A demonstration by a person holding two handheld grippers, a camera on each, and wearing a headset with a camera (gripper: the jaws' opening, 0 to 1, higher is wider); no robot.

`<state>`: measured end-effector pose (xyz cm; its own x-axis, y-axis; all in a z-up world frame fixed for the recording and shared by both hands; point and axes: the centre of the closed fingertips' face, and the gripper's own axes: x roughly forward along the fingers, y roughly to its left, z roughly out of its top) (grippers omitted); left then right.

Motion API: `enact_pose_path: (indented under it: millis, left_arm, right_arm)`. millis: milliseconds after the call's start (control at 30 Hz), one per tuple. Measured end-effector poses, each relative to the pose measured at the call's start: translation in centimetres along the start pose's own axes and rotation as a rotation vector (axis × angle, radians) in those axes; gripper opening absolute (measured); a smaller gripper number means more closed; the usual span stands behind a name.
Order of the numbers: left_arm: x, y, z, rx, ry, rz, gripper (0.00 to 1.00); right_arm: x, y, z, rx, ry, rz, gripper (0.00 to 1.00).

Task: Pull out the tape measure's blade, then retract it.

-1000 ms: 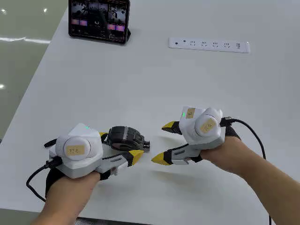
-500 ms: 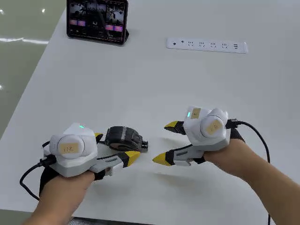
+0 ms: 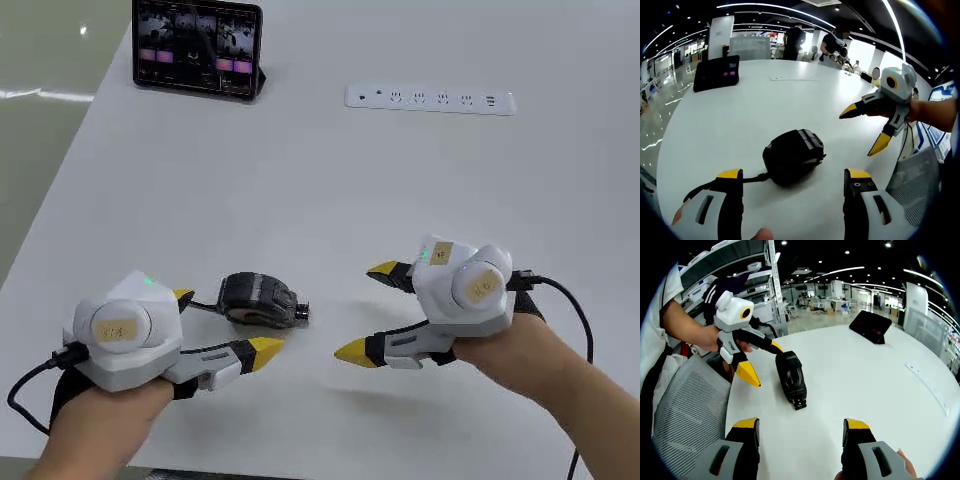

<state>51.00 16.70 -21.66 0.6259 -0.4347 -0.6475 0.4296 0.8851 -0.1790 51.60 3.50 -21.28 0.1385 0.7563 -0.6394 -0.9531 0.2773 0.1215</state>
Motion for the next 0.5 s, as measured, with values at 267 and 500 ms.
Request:
enact_pose_path:
  millis: [267,500]
  left_arm:
    - [-0.6,-0.2,0.2,0.028,-0.008,-0.012,0.82]
    - [-1.0,-0.7,0.4,0.057,-0.016,-0.034,0.89]
  right_arm:
    - [-1.6,-0.1,-0.4,0.011,-0.004,-0.029,0.67]
    - [-3.0,-0.5,-1.0,0.023,-0.006,-0.060,0.67]
